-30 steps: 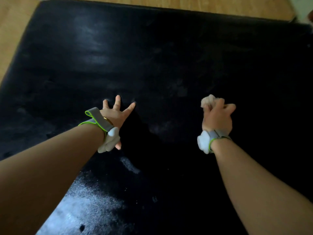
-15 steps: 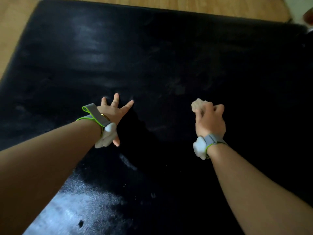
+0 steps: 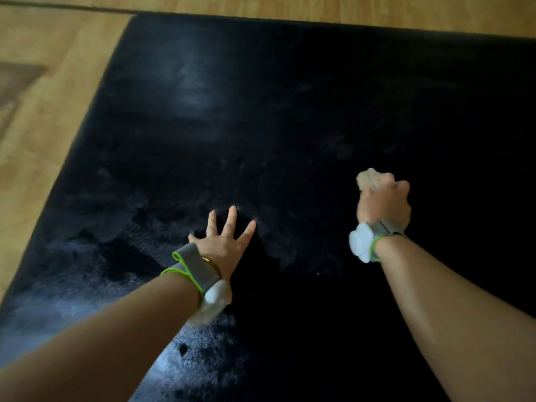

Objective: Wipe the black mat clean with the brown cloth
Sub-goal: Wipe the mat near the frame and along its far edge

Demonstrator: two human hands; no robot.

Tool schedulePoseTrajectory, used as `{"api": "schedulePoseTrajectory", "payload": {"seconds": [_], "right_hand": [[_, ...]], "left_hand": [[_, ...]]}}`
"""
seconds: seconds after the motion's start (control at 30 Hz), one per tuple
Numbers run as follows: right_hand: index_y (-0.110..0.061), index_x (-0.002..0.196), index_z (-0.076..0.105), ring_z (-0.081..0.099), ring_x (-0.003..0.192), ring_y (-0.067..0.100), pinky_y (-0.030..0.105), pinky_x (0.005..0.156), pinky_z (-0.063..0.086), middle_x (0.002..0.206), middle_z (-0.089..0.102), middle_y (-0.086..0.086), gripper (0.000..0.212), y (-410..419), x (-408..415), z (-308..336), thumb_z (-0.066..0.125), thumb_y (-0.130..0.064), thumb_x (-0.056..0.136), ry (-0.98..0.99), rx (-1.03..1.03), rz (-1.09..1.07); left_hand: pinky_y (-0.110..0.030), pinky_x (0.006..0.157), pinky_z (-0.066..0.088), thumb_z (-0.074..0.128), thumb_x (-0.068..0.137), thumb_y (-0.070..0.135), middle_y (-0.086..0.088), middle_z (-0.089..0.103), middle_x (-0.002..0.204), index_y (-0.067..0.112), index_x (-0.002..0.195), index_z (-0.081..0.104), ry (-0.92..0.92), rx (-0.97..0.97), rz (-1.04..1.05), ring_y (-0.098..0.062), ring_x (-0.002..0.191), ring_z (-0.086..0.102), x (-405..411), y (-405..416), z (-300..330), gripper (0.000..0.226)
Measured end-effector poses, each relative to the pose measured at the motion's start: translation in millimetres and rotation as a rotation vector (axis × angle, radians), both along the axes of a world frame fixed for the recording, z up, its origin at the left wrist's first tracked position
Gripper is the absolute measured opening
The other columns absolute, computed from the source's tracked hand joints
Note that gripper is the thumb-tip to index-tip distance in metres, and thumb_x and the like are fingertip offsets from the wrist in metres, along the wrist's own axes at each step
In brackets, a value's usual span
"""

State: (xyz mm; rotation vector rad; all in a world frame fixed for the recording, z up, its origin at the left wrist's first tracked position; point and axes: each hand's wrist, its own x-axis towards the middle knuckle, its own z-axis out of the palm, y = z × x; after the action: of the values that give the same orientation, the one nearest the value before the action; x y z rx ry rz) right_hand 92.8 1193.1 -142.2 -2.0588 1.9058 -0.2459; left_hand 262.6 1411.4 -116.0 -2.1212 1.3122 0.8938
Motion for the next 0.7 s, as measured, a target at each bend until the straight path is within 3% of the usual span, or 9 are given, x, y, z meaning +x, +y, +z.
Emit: {"api": "schedulePoseTrajectory", "payload": {"seconds": [0.1,0.2,0.27,0.3,0.37,0.43,0.5,0.6,0.7], "right_hand": [[-0.018,0.125,0.052,0.061,0.09,0.039,0.037,0.068,0.045,0.116,0.048,0.014,0.036,63,38,-1,0.049,-0.034,0.093,0.025,0.016,0.269],[-0.016,0.12,0.061,0.063,0.066,0.032,0.032,0.048,0.044,0.099,0.056,0.011,0.04,134,66,-3,0.048,-0.039,0.089,0.03,-0.068,0.594],[-0.019,0.126,0.055,0.064,0.072,0.032,0.033,0.049,0.04,0.105,0.053,0.01,0.041,130,60,0,0.046,-0.04,0.092,0.082,-0.056,0.72],[-0.022,0.132,0.048,0.063,0.08,0.034,0.036,0.055,0.041,0.112,0.049,0.011,0.042,114,50,0,0.045,-0.04,0.095,0.135,-0.023,0.722],[-0.022,0.133,0.043,0.062,0.085,0.038,0.039,0.062,0.044,0.12,0.042,0.011,0.041,73,18,-6,0.046,-0.039,0.096,0.146,-0.043,0.511],[-0.021,0.126,0.046,0.06,0.082,0.039,0.038,0.062,0.042,0.118,0.041,0.009,0.037,42,-9,-6,0.05,-0.038,0.094,0.044,-0.055,0.23],[-0.018,0.121,0.045,0.06,0.082,0.037,0.034,0.06,0.037,0.116,0.041,0.008,0.034,38,-8,-7,0.051,-0.037,0.094,0.013,-0.06,0.144],[-0.012,0.127,0.044,0.062,0.089,0.031,0.03,0.058,0.033,0.118,0.047,0.011,0.038,85,26,-8,0.044,-0.036,0.097,0.136,-0.078,0.252],[-0.013,0.118,0.053,0.064,0.057,0.022,0.025,0.042,0.028,0.098,0.057,0.008,0.034,155,55,-10,0.043,-0.034,0.093,0.111,-0.151,0.565]], "left_hand": [[-0.068,0.101,0.029,0.092,0.045,0.037,-0.005,-0.032,0.151,0.039,0.144,-0.019,0.012,0.011,-0.011,-0.043,0.141,-0.014,3,-3,-3,0.149],[-0.069,0.102,0.025,0.091,0.047,0.039,-0.005,-0.034,0.151,0.037,0.145,-0.019,0.034,0.023,-0.015,-0.043,0.14,-0.016,5,-2,-1,0.148],[-0.069,0.102,0.023,0.089,0.052,0.035,-0.004,-0.034,0.151,0.037,0.146,-0.017,0.038,0.026,0.013,-0.043,0.14,-0.017,2,-3,2,0.142],[-0.069,0.102,0.023,0.089,0.055,0.032,-0.004,-0.034,0.151,0.038,0.146,-0.017,0.038,0.026,0.024,-0.043,0.14,-0.017,1,-4,3,0.14],[-0.07,0.102,0.024,0.09,0.054,0.029,-0.004,-0.035,0.15,0.039,0.145,-0.018,0.04,0.024,0.033,-0.043,0.14,-0.017,0,-6,0,0.141],[-0.07,0.101,0.025,0.093,0.047,0.031,-0.004,-0.036,0.149,0.039,0.144,-0.02,0.038,0.03,0.021,-0.043,0.14,-0.018,0,-6,-5,0.149],[-0.067,0.099,0.029,0.094,0.044,0.032,-0.005,-0.037,0.149,0.038,0.144,-0.021,0.022,0.034,0.012,-0.044,0.139,-0.017,0,-5,-5,0.153],[-0.061,0.098,0.035,0.093,0.045,0.032,-0.007,-0.035,0.15,0.036,0.145,-0.02,0.002,0.039,-0.003,-0.045,0.14,-0.015,-4,-4,-3,0.151],[-0.06,0.099,0.034,0.092,0.045,0.037,-0.008,-0.032,0.151,0.034,0.146,-0.02,0.005,0.019,-0.034,-0.047,0.139,-0.012,-3,-4,-2,0.151]]}}
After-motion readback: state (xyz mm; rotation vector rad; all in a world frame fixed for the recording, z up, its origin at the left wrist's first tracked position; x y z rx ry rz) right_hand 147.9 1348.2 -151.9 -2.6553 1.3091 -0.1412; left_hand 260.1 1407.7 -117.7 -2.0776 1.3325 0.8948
